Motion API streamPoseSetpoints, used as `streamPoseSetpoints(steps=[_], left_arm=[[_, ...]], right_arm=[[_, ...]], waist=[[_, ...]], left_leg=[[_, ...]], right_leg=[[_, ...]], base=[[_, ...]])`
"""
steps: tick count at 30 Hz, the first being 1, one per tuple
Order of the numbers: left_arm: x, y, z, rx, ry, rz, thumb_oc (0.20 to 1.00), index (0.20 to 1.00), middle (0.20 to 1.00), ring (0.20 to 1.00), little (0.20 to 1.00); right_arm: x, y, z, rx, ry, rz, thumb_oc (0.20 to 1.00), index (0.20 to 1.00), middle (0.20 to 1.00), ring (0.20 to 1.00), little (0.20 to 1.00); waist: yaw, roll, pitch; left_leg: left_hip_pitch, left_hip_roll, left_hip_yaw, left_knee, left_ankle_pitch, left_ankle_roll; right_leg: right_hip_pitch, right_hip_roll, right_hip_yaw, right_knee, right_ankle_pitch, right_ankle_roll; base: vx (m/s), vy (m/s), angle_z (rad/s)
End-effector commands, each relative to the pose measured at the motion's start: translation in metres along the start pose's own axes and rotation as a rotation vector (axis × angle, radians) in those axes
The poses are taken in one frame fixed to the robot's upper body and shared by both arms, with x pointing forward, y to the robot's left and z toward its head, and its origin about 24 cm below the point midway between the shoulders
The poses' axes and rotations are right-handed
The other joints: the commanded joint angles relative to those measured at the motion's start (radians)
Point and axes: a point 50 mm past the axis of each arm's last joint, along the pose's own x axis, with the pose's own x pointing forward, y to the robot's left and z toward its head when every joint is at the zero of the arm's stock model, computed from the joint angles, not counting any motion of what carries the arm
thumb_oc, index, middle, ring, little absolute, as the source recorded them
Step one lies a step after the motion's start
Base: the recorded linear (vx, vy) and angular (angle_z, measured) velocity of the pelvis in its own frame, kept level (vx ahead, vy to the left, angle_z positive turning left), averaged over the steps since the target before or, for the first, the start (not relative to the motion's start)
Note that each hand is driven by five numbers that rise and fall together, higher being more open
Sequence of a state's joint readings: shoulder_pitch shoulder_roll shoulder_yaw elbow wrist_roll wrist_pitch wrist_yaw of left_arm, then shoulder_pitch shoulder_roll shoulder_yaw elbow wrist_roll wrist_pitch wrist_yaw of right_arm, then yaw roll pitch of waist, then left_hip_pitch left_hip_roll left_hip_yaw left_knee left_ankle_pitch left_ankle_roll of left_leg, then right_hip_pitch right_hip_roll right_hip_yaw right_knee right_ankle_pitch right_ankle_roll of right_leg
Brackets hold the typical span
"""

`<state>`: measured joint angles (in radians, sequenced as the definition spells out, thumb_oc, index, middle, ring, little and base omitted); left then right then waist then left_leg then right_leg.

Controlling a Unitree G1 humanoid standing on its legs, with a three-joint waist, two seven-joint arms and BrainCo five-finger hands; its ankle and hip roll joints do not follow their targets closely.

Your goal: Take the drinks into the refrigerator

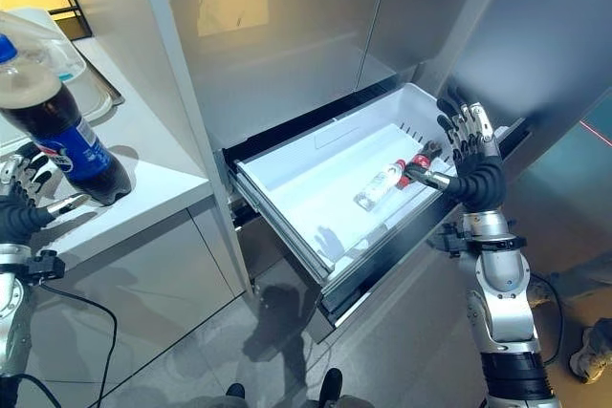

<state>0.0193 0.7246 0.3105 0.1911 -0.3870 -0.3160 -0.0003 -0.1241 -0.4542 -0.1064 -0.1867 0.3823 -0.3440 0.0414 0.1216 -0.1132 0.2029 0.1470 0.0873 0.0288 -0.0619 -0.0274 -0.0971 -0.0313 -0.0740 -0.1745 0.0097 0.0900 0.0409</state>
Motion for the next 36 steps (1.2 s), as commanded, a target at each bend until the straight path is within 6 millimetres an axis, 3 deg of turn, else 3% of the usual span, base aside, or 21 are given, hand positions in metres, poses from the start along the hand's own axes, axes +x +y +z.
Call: streamPoseSetpoints(steps=[1, 14, 22, 36], left_arm=[[0.011, 0.004, 0.013, -0.021, -0.062, -0.004, 1.0, 1.0, 1.0, 1.0, 1.0], [0.019, -0.008, 0.01, -0.078, -0.05, -0.051, 1.0, 1.0, 1.0, 1.0, 1.0], [0.019, -0.013, -0.003, -0.133, -0.008, -0.004, 1.0, 1.0, 1.0, 1.0, 1.0], [0.03, -0.025, -0.007, -0.136, 0.007, 0.014, 1.0, 1.0, 1.0, 1.0, 1.0]], right_arm=[[0.014, 0.0, 0.029, -0.008, -0.145, 0.043, 1.0, 1.0, 1.0, 1.0, 1.0], [0.016, 0.002, 0.031, 0.0, -0.158, 0.056, 1.0, 1.0, 1.0, 1.0, 1.0], [0.012, 0.003, 0.031, 0.005, -0.152, 0.058, 1.0, 1.0, 1.0, 1.0, 1.0], [0.009, 0.005, 0.024, 0.012, -0.12, 0.055, 1.0, 1.0, 1.0, 1.0, 1.0]], waist=[[-0.003, 0.022, -0.007], [-0.015, 0.018, -0.009], [-0.029, 0.016, -0.011], [-0.045, 0.016, -0.02]], left_leg=[[0.014, -0.039, -0.018, -0.025, -0.041, 0.092], [0.024, -0.039, -0.001, -0.025, -0.05, 0.091], [0.026, -0.042, 0.009, -0.025, -0.055, 0.093], [0.036, -0.045, 0.018, -0.025, -0.062, 0.089]], right_leg=[[0.033, -0.001, 0.019, 0.147, -0.132, 0.045], [0.035, 0.005, 0.032, 0.142, -0.127, 0.048], [0.032, 0.009, 0.043, 0.137, -0.124, 0.048], [0.048, 0.012, 0.053, 0.117, -0.118, 0.048]], base=[[0.0, 0.0, 0.0], [0.01, 0.003, -0.03], [0.01, 0.004, -0.03], [0.0, 0.002, -0.05]])
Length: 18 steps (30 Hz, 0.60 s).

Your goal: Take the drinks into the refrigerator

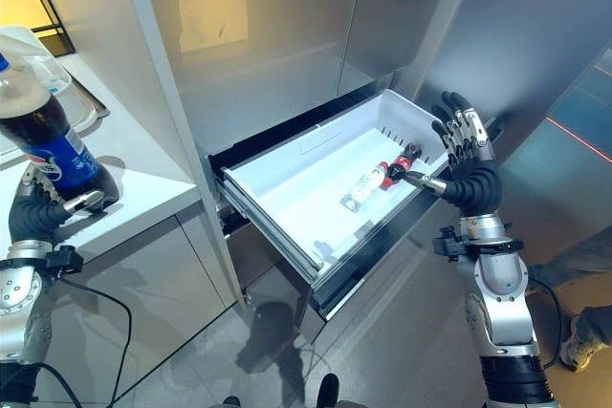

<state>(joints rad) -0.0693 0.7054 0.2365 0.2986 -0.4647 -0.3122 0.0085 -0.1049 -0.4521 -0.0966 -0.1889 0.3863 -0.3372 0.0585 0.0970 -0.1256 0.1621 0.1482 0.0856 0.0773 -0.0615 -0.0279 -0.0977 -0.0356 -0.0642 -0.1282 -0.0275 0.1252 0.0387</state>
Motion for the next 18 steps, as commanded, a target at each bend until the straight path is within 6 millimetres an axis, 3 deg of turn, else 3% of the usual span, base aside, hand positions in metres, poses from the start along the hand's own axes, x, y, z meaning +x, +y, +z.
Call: streamPoseSetpoints(steps=[1, 18], left_arm=[[0.019, -0.014, 0.008, -0.026, -0.048, -0.006, 1.0, 1.0, 1.0, 1.0, 1.0], [0.025, -0.028, -0.001, 0.027, -0.01, -0.025, 1.0, 1.0, 1.0, 1.0, 1.0]], right_arm=[[0.012, 0.002, 0.028, 0.001, -0.146, 0.035, 1.0, 1.0, 1.0, 1.0, 1.0], [0.005, 0.006, 0.024, 0.014, -0.119, 0.043, 1.0, 1.0, 1.0, 1.0, 1.0]], waist=[[-0.02, 0.028, 0.021], [-0.042, 0.037, 0.008]], left_leg=[[0.035, -0.043, -0.031, -0.026, -0.062, 0.09], [0.039, -0.051, -0.016, -0.026, -0.066, 0.091]], right_leg=[[0.052, 0.002, 0.006, 0.154, -0.153, 0.05], [0.059, 0.002, 0.022, 0.138, -0.142, 0.052]], base=[[0.01, 0.001, -0.04], [0.0, 0.0, 0.0]])
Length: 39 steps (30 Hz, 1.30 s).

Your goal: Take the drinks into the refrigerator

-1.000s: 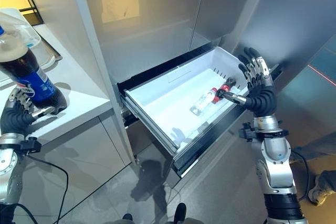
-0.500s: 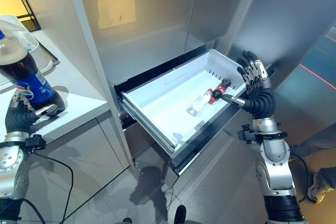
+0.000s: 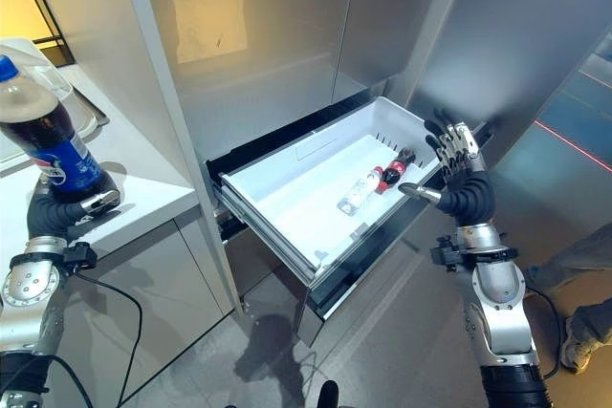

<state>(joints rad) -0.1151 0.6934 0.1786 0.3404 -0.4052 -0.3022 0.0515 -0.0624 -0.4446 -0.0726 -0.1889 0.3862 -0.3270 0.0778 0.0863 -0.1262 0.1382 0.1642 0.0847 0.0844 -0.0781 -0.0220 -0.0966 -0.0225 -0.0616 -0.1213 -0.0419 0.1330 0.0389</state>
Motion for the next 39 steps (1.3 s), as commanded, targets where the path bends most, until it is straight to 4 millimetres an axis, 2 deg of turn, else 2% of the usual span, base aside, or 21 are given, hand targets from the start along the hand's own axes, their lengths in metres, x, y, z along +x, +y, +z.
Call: streamPoseSetpoints(steps=[1, 2, 3, 10, 16, 22, 29, 33, 39], left_arm=[[0.02, -0.015, 0.007, -0.011, -0.037, -0.013, 0.514, 0.514, 0.514, 0.514, 0.514], [0.02, -0.016, 0.006, -0.007, -0.034, -0.014, 0.297, 0.297, 0.297, 0.297, 0.297], [0.02, -0.017, 0.006, -0.005, -0.032, -0.015, 0.2, 0.2, 0.2, 0.2, 0.2], [0.016, -0.017, -0.001, -0.015, -0.012, 0.002, 0.2, 0.2, 0.2, 0.2, 0.2], [0.014, -0.021, 0.002, -0.083, -0.039, 0.027, 0.2, 0.2, 0.2, 0.2, 0.2], [0.007, -0.022, 0.019, -0.201, -0.142, 0.035, 0.2, 0.2, 0.2, 0.2, 0.2], [-0.015, -0.033, 0.036, -0.378, -0.258, 0.003, 0.2, 0.2, 0.2, 0.2, 0.2], [-0.02, -0.033, 0.039, -0.396, -0.274, -0.001, 0.2, 0.2, 0.2, 0.2, 0.2], [-0.038, -0.038, 0.058, -0.464, -0.376, -0.058, 0.2, 0.2, 0.2, 0.2, 0.2]], right_arm=[[0.014, 0.001, 0.033, -0.005, -0.177, 0.017, 1.0, 1.0, 1.0, 1.0, 1.0], [0.014, 0.001, 0.033, -0.004, -0.177, 0.016, 1.0, 1.0, 1.0, 1.0, 1.0], [0.013, 0.001, 0.032, -0.002, -0.176, 0.017, 1.0, 1.0, 1.0, 1.0, 1.0], [0.012, 0.002, 0.032, -0.005, -0.171, 0.021, 1.0, 1.0, 1.0, 1.0, 1.0], [0.014, 0.001, 0.034, -0.005, -0.189, 0.011, 1.0, 1.0, 1.0, 1.0, 1.0], [0.014, -0.002, 0.033, -0.014, -0.185, -0.01, 1.0, 1.0, 1.0, 1.0, 1.0], [0.01, -0.007, 0.029, -0.042, -0.17, -0.051, 1.0, 1.0, 1.0, 1.0, 1.0], [0.009, -0.007, 0.029, -0.044, -0.167, -0.052, 1.0, 1.0, 1.0, 1.0, 1.0], [0.004, -0.009, 0.028, -0.055, -0.16, -0.069, 1.0, 1.0, 1.0, 1.0, 1.0]], waist=[[-0.032, 0.037, 0.032], [-0.033, 0.037, 0.032], [-0.035, 0.037, 0.031], [-0.036, 0.037, 0.028], [-0.03, 0.039, 0.029], [-0.023, 0.042, 0.033], [-0.006, 0.045, 0.038], [-0.003, 0.046, 0.036], [0.012, 0.045, 0.037]], left_leg=[[0.024, -0.05, -0.021, -0.009, -0.072, 0.09], [0.024, -0.051, -0.02, -0.009, -0.073, 0.09], [0.025, -0.051, -0.019, -0.009, -0.073, 0.09], [0.027, -0.049, -0.014, -0.009, -0.075, 0.09], [0.025, -0.051, -0.015, -0.009, -0.076, 0.091], [0.017, -0.052, -0.02, -0.009, -0.075, 0.092], [0.006, -0.057, -0.03, -0.009, -0.073, 0.097], [0.005, -0.058, -0.033, -0.009, -0.072, 0.098], [0.002, -0.059, -0.044, -0.009, -0.07, 0.099]], right_leg=[[0.046, 0.0, 0.017, 0.15, -0.148, 0.053], [0.046, 0.001, 0.018, 0.149, -0.148, 0.053], [0.046, 0.001, 0.02, 0.149, -0.147, 0.053], [0.048, 0.002, 0.023, 0.145, -0.145, 0.053], [0.05, 0.003, 0.023, 0.14, -0.142, 0.054], [0.048, 0.002, 0.02, 0.138, -0.142, 0.054], [0.045, -0.004, 0.013, 0.139, -0.141, 0.052], [0.047, -0.006, 0.012, 0.136, -0.14, 0.051], [0.056, -0.011, 0.001, 0.13, -0.139, 0.05]], base=[[0.0, 0.0, 0.0], [0.0, 0.0, 0.0], [0.0, 0.0, 0.0], [0.0, 0.0, -0.06], [0.0, 0.002, -0.02], [0.0, 0.0, 0.0], [0.0, 0.0, 0.0], [0.0, -0.002, 0.02], [0.0, -0.007, 0.03]])
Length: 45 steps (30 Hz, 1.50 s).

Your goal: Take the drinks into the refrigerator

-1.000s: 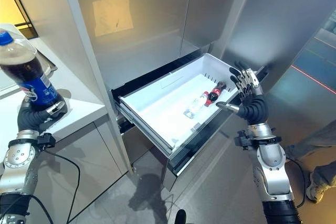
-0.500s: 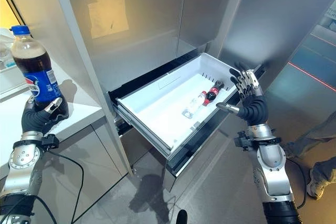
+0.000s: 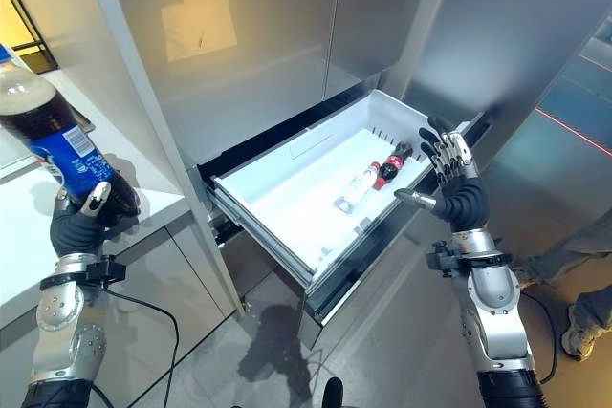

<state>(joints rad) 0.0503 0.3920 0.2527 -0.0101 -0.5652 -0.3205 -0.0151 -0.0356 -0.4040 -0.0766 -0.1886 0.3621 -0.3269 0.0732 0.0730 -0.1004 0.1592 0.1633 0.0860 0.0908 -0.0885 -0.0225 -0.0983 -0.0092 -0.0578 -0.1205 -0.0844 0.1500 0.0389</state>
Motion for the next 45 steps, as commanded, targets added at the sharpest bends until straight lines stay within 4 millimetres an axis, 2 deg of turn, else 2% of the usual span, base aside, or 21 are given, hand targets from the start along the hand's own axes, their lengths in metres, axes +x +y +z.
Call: streamPoseSetpoints(steps=[1, 6, 8, 10, 12, 13, 14, 16, 18, 23, 26, 29, 33, 39, 45], left_arm=[[0.01, -0.017, 0.044, -0.061, -0.249, -0.118, 0.2, 0.2, 0.2, 0.2, 0.2], [0.001, -0.032, 0.06, -0.103, -0.315, -0.242, 0.2, 0.2, 0.2, 0.2, 0.2], [-0.003, -0.045, 0.066, -0.127, -0.328, -0.342, 0.2, 0.2, 0.2, 0.2, 0.2], [-0.004, -0.048, 0.069, -0.117, -0.335, -0.377, 0.2, 0.2, 0.2, 0.2, 0.2], [-0.009, -0.061, 0.074, -0.142, -0.314, -0.515, 0.2, 0.2, 0.2, 0.2, 0.2], [-0.013, -0.073, 0.076, -0.152, -0.286, -0.646, 0.2, 0.2, 0.2, 0.2, 0.2], [-0.013, -0.073, 0.076, -0.154, -0.286, -0.647, 0.2, 0.2, 0.2, 0.2, 0.2], [-0.019, -0.093, 0.076, -0.178, -0.214, -0.87, 0.2, 0.2, 0.2, 0.2, 0.2], [-0.02, -0.097, 0.073, -0.185, -0.182, -0.927, 0.2, 0.2, 0.2, 0.2, 0.2], [-0.025, -0.118, 0.067, -0.15, -0.061, -1.164, 0.2, 0.2, 0.2, 0.2, 0.2], [-0.024, -0.129, 0.057, -0.118, 0.017, -1.268, 0.2, 0.2, 0.2, 0.2, 0.2], [-0.024, -0.134, 0.047, -0.097, 0.085, -1.327, 0.2, 0.2, 0.2, 0.2, 0.2], [-0.023, -0.135, 0.036, -0.044, 0.15, -1.365, 0.2, 0.2, 0.2, 0.2, 0.2], [-0.02, -0.136, 0.028, -0.001, 0.152, -1.347, 0.2, 0.2, 0.2, 0.2, 0.2], [-0.019, -0.137, 0.031, 0.033, 0.106, -1.346, 0.2, 0.2, 0.2, 0.2, 0.2]], right_arm=[[0.01, -0.012, 0.034, -0.068, -0.187, -0.046, 1.0, 1.0, 1.0, 1.0, 1.0], [0.01, -0.016, 0.034, -0.089, -0.182, -0.046, 1.0, 1.0, 1.0, 1.0, 1.0], [0.013, -0.018, 0.03, -0.014, -0.168, -0.033, 1.0, 1.0, 1.0, 1.0, 1.0], [0.015, -0.02, 0.031, -0.018, -0.168, -0.019, 1.0, 1.0, 1.0, 1.0, 1.0], [0.02, -0.022, 0.035, 0.038, -0.169, 0.052, 1.0, 1.0, 1.0, 1.0, 1.0], [0.029, -0.025, 0.04, 0.036, -0.155, 0.125, 1.0, 1.0, 1.0, 1.0, 1.0], [0.03, -0.026, 0.039, 0.037, -0.155, 0.127, 1.0, 1.0, 1.0, 1.0, 1.0], [0.045, -0.017, 0.036, 0.116, -0.064, 0.335, 1.0, 1.0, 1.0, 1.0, 1.0], [0.053, -0.016, 0.036, 0.105, -0.03, 0.394, 1.0, 1.0, 1.0, 1.0, 1.0], [0.093, 0.018, 0.044, 0.116, 0.028, 0.662, 1.0, 1.0, 1.0, 1.0, 1.0], [0.103, 0.054, 0.047, 0.133, 0.024, 0.818, 1.0, 1.0, 1.0, 1.0, 1.0], [0.102, 0.078, 0.048, 0.148, 0.044, 0.937, 1.0, 1.0, 1.0, 1.0, 1.0], [0.089, 0.105, 0.04, 0.216, 0.109, 1.087, 1.0, 1.0, 1.0, 1.0, 1.0], [0.067, 0.135, 0.038, 0.443, 0.136, 1.199, 1.0, 1.0, 1.0, 1.0, 1.0], [0.051, 0.152, 0.042, 0.562, 0.143, 1.284, 1.0, 1.0, 1.0, 1.0, 1.0]], waist=[[0.027, 0.018, 0.016], [0.038, 0.015, 0.016], [0.043, 0.011, 0.011], [0.045, 0.009, 0.01], [0.046, 0.006, 0.009], [0.048, 0.001, 0.006], [0.049, 0.002, 0.006], [0.05, -0.003, 0.0], [0.052, -0.005, -0.003], [0.05, -0.003, -0.01], [0.05, 0.005, -0.012], [0.047, 0.011, -0.015], [0.046, 0.017, -0.017], [0.05, 0.025, -0.012], [0.053, 0.026, -0.008]], left_leg=[[0.002, -0.06, -0.053, 0.001, -0.069, 0.101], [0.0, -0.063, -0.06, 0.001, -0.069, 0.103], [0.0, -0.064, -0.061, 0.001, -0.069, 0.103], [0.0, -0.064, -0.06, 0.001, -0.069, 0.103], [0.001, -0.065, -0.06, 0.001, -0.067, 0.101], [0.001, -0.065, -0.058, 0.001, -0.066, 0.1], [0.001, -0.065, -0.057, 0.001, -0.066, 0.1], [0.002, -0.065, -0.052, 0.001, -0.061, 0.096], [0.002, -0.066, -0.05, 0.001, -0.06, 0.094], [0.013, -0.066, -0.039, 0.001, -0.057, 0.09], [0.018, -0.066, -0.031, 0.001, -0.054, 0.089], [0.021, -0.066, -0.028, 0.001, -0.053, 0.088], [0.025, -0.065, -0.023, 0.001, -0.052, 0.086], [0.027, -0.065, -0.022, 0.001, -0.052, 0.087], [0.026, -0.066, -0.022, 0.001, -0.052, 0.088]], right_leg=[[0.044, -0.016, 0.0, 0.172, -0.156, 0.05], [0.045, -0.02, -0.006, 0.173, -0.155, 0.049], [0.049, -0.023, -0.01, 0.169, -0.151, 0.049], [0.05, -0.024, -0.01, 0.167, -0.15, 0.049], [0.051, -0.024, -0.011, 0.164, -0.147, 0.049], [0.052, -0.026, -0.012, 0.163, -0.143, 0.051], [0.052, -0.026, -0.012, 0.163, -0.143, 0.051], [0.052, -0.028, -0.012, 0.163, -0.138, 0.054], [0.053, -0.028, -0.011, 0.164, -0.137, 0.054], [0.056, -0.028, -0.001, 0.164, -0.133, 0.057], [0.054, -0.026, 0.003, 0.167, -0.131, 0.059], [0.054, -0.026, 0.006, 0.168, -0.132, 0.06], [0.058, -0.025, 0.008, 0.165, -0.133, 0.061], [0.061, -0.025, 0.008, 0.16, -0.134, 0.061], [0.063, -0.026, 0.008, 0.157, -0.134, 0.062]], base=[[-0.01, -0.02, 0.08], [-0.01, -0.01, 0.05], [0.0, 0.0, 0.0], [-0.01, -0.021, 0.04], [-0.02, -0.031, 0.03], [0.0, 0.0, 0.0], [-0.02, -0.024, 0.04], [-0.03, -0.02, 0.04], [0.0, 0.0, 0.0], [-0.01, -0.005, -0.04], [-0.02, 0.005, -0.08], [-0.01, -0.002, -0.05], [0.0, -0.003, -0.01], [0.0, -0.002, -0.02], [0.0, 0.0, 0.0]])
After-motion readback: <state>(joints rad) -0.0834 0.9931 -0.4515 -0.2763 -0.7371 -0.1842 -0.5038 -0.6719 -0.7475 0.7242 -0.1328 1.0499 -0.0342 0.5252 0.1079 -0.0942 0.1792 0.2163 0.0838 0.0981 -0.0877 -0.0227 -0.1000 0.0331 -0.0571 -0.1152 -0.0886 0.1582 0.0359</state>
